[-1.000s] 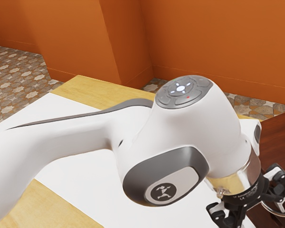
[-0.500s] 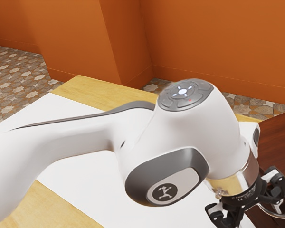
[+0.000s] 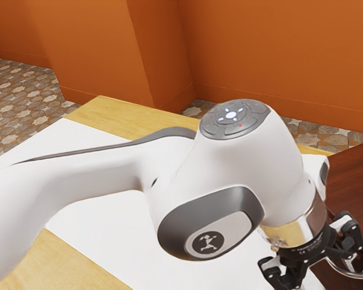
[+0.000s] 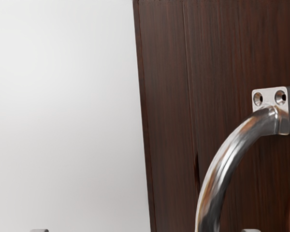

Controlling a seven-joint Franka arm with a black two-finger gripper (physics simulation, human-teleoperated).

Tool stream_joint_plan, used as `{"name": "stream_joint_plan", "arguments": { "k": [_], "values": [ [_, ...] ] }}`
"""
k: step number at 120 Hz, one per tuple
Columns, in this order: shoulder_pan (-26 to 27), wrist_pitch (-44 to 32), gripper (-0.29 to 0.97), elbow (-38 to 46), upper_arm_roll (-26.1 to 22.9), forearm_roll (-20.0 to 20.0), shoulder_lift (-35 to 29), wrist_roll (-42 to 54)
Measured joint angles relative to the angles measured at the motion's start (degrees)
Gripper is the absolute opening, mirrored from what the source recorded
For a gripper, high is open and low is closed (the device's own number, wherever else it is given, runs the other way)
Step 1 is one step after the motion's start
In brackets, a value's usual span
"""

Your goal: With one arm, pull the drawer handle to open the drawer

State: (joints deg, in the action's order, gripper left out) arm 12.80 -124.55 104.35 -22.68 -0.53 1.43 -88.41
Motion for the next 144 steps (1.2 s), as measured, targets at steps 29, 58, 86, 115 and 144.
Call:
{"name": "stream_joint_plan", "arguments": {
  "k": [29,58,86,115,144],
  "values": [
    [-1.6,0.6,0.49,0.9,0.0,0.0,-0.9,0.5],
    [-1.5,1.0,0.49,3.0,0.1,-0.1,-3.2,0.9],
    [-1.7,1.3,0.49,5.3,0.1,-0.7,-5.6,1.1],
    [-2.0,1.4,0.49,8.2,0.1,-1.7,-8.8,1.2],
    [-2.4,1.5,0.49,11.3,0.1,-3.2,-11.8,1.1]
  ]
}}
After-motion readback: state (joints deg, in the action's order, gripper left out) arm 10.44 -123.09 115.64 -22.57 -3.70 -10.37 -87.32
